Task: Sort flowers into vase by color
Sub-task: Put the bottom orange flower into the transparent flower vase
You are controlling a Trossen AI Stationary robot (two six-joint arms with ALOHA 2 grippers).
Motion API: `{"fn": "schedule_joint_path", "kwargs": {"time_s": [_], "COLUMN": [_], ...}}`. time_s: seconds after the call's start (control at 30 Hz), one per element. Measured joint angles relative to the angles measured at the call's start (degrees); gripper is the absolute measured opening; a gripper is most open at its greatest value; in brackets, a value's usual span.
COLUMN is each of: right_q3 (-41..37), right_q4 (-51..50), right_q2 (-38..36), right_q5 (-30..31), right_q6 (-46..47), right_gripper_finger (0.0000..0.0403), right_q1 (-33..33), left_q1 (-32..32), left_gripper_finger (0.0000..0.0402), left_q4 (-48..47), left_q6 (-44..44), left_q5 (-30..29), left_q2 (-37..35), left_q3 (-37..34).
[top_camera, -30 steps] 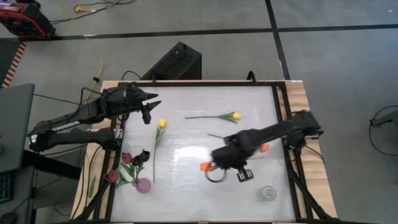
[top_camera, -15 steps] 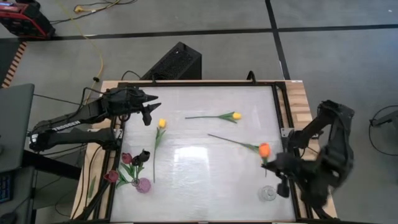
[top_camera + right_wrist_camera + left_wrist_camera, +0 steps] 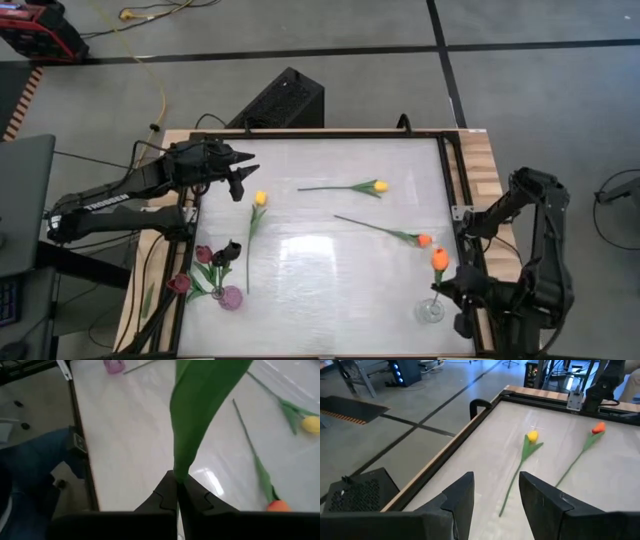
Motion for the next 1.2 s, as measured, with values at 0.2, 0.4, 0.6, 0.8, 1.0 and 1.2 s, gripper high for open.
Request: {"fn": "schedule_joint_path", "kwargs": {"time_s": [0.2, 0.4, 0.6, 0.8, 1.0, 1.2], "right_q3": [0.0, 0.0, 0.0, 0.0, 0.0, 0.0], "right_q4": [-2.2, -2.2, -0.8, 3.7, 3.1, 1.3], "right_q2": [-1.9, -4.0, -5.2, -5.0, -1.3, 1.9], "right_q5": [0.1, 0.1, 0.3, 0.5, 0.5, 0.1], "right_q6": [-0.3, -0.3, -0.4, -0.4, -0.4, 2.7], "right_gripper_finger": [0.0028, 0.0027, 0.0030, 0.0027, 0.0028, 0.0030], "right_q1": [0.0, -0.2, -0.2, -0.2, -1.0, -1.0], "left_q1": [0.0, 0.0, 0.0, 0.0, 0.0, 0.0], "left_gripper_finger": [0.0146, 0.0146, 0.0146, 0.0146, 0.0146, 0.0146], "left_q4": [0.5, 1.2, 2.7, 3.3, 3.4, 3.4], "left_q6": [-0.5, -1.1, -0.2, 1.3, 2.7, 3.6], "left_q5": [-0.1, -0.1, -0.2, -0.3, -1.7, -1.7], "left_q2": [0.0, 0.0, 0.0, 0.0, 0.0, 0.0], "left_q3": [0.0, 0.0, 0.0, 0.0, 0.0, 0.0]}}
